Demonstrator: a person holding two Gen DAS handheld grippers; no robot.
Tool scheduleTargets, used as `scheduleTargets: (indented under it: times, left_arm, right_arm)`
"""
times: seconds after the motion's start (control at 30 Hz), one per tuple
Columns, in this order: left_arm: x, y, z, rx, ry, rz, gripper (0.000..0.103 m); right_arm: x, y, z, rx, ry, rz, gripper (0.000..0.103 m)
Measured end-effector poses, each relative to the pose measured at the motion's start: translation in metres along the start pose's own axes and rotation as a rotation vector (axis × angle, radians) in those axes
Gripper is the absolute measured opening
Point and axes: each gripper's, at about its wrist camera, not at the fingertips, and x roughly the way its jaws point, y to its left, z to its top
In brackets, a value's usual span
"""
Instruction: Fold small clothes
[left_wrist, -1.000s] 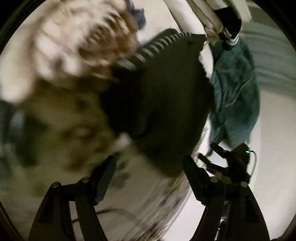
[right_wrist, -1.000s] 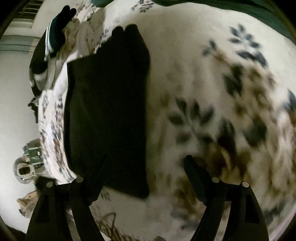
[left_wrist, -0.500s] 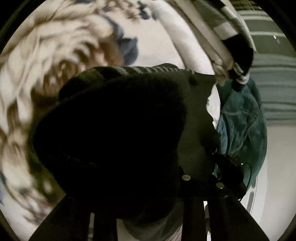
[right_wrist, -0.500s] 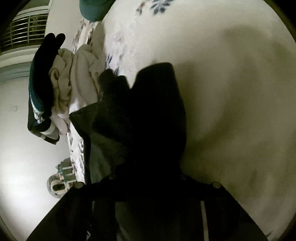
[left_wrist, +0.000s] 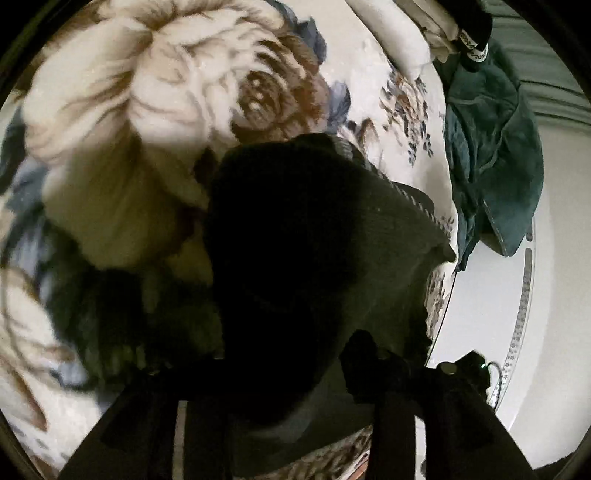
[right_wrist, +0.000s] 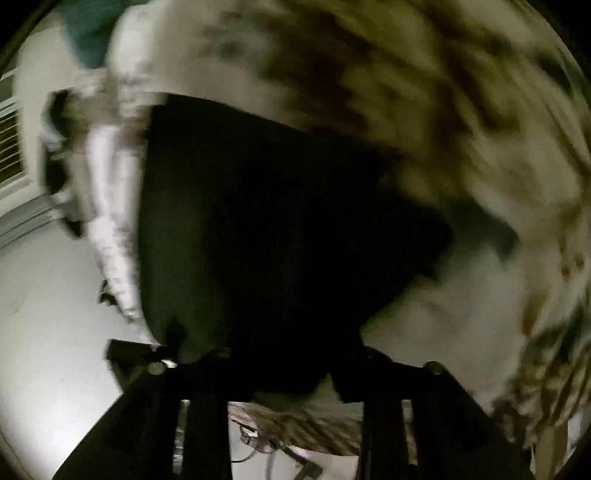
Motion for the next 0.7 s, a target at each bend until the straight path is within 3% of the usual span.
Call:
scheduleTargets:
  times: [0.03,0.17,0.3,0.47,0.53,0.6,0.7]
  left_arm:
    - [0.000,-0.003,0.001,0.023,-0.025,0.036,0.046]
    - [0.000,-0.015,0.023,0.042,-0.128,0.075,0.046]
    - [-0.015,-0.005,0.013,-0.043,-0.119,0.034,0.046]
    - [-0.050,0.009,-0.004,-0.069,-0.159,0.080,0.046]
    - [-0.049,0.018,0.004,-0.107,-0.174,0.056,0.046]
    - [-0.043,0.027,0.019,-0.139,-0.223,-0.016,0.045]
    - [-0.037,0.028,0.043,-0.143,-0.274,-0.025,0.031]
  right_arm:
    - [0.000,-0.002,0.001,-0.021,-0.012,-0.002,0.047]
    - [-0.013,0.012,0.014,-0.141,-0.034,-0.061,0.049]
    - [-0.044,0.034,0.028,-0.255,-0.038,-0.143,0.049]
    - [-0.075,0.102,0.042,-0.517,-0.084,-0.226,0.053]
    - [-0.070,0.130,0.054,-0.587,-0.092,-0.218,0.053]
    - [-0.059,0.149,0.068,-0.622,-0.094,-0.223,0.053]
    - [-0.044,0.168,0.087,-0.633,-0.101,-0.210,0.053]
